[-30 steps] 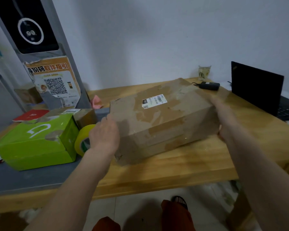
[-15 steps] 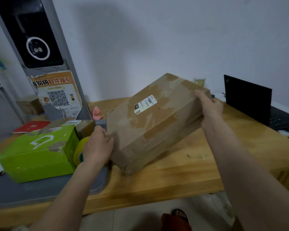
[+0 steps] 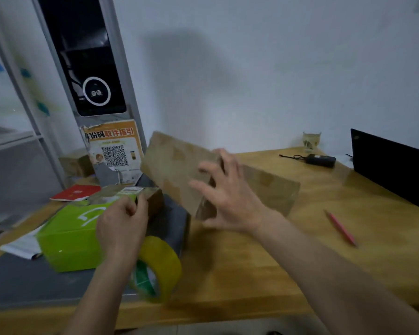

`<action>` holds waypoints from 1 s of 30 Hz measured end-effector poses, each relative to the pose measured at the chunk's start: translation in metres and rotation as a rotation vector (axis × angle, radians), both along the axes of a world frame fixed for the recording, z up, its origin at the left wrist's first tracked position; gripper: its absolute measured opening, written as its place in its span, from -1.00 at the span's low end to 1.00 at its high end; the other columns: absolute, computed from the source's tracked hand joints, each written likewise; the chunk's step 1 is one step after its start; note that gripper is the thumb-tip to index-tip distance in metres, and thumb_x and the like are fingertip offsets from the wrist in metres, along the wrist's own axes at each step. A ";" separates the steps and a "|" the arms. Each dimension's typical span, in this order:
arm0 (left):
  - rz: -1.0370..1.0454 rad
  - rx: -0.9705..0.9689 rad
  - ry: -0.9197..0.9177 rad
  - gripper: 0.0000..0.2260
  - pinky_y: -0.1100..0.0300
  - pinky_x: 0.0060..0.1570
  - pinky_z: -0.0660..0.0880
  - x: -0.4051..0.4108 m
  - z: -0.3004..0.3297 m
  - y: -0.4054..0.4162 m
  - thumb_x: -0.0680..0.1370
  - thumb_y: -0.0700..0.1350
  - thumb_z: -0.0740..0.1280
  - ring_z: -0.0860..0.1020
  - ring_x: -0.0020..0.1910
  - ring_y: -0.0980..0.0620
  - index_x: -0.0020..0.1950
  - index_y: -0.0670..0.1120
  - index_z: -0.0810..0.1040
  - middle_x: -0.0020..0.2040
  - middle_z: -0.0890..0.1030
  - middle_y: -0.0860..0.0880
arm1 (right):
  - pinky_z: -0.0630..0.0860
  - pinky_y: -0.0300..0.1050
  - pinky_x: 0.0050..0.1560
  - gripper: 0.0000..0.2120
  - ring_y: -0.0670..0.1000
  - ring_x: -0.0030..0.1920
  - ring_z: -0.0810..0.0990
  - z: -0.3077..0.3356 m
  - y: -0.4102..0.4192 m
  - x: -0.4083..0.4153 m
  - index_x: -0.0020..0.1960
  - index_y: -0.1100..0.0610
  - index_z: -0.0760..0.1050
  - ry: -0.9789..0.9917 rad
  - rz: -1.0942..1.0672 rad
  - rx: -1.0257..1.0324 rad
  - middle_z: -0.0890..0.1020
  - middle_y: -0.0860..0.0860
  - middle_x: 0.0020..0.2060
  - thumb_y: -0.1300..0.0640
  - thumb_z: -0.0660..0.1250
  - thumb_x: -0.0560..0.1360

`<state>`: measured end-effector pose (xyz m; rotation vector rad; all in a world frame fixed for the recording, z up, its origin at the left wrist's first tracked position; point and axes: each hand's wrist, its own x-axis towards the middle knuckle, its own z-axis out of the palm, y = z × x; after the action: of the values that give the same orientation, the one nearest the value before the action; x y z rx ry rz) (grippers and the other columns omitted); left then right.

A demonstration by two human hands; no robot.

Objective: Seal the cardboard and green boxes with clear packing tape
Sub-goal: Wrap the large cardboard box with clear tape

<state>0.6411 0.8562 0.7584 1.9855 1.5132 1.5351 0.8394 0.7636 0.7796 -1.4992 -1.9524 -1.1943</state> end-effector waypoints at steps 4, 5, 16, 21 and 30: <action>-0.182 0.151 0.031 -0.52 0.03 -0.39 0.23 -0.005 -0.003 -0.004 0.54 -0.08 0.37 0.31 -0.49 -0.09 -0.51 -0.05 0.21 -0.56 0.26 0.00 | 0.03 0.31 0.42 -0.03 0.32 0.39 0.17 -0.060 -0.004 -0.015 0.42 0.00 0.31 -0.170 -0.077 -0.173 0.25 0.14 0.33 -0.25 0.57 0.10; -0.248 0.211 0.043 -0.53 0.05 -0.42 0.24 -0.006 -0.003 -0.004 0.52 -0.03 0.34 0.26 -0.51 -0.03 -0.50 -0.02 0.19 -0.56 0.22 0.01 | 0.04 0.30 0.43 -0.01 0.31 0.39 0.17 -0.070 -0.004 -0.019 0.44 -0.02 0.28 -0.175 -0.093 -0.178 0.25 0.13 0.35 -0.24 0.57 0.10; -0.591 0.398 0.030 -0.58 0.28 -0.48 0.09 -0.009 0.009 -0.017 0.54 0.00 0.27 0.14 -0.52 0.19 -0.44 0.04 0.15 -0.52 0.14 0.10 | 0.21 0.26 0.38 -0.46 0.24 0.35 0.25 -0.117 -0.007 -0.042 0.44 -0.02 0.35 -0.117 -0.217 -0.007 0.28 0.11 0.39 0.07 0.17 0.45; -0.650 0.415 -0.024 -0.57 0.28 -0.47 0.12 -0.006 0.015 -0.026 0.55 -0.03 0.27 0.14 -0.52 0.20 -0.44 0.05 0.14 -0.51 0.13 0.13 | 0.16 0.37 0.38 -0.37 0.34 0.36 0.23 -0.117 -0.005 -0.030 0.34 0.01 0.49 -0.121 -0.335 -0.173 0.42 0.13 0.38 0.03 0.51 0.29; -0.739 0.392 0.025 -0.58 0.31 -0.46 0.13 0.001 0.022 -0.034 0.54 -0.04 0.27 0.14 -0.51 0.20 -0.43 0.11 0.14 -0.51 0.15 0.13 | 0.02 0.06 0.48 -0.44 0.15 0.44 0.23 -0.128 0.013 -0.060 0.42 0.06 0.36 0.001 -0.006 -0.127 0.27 0.02 0.44 0.03 0.40 0.45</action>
<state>0.6426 0.8224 0.7802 2.3754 0.3730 1.5172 0.7790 0.7763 0.6516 -1.5685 -2.0587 -1.0902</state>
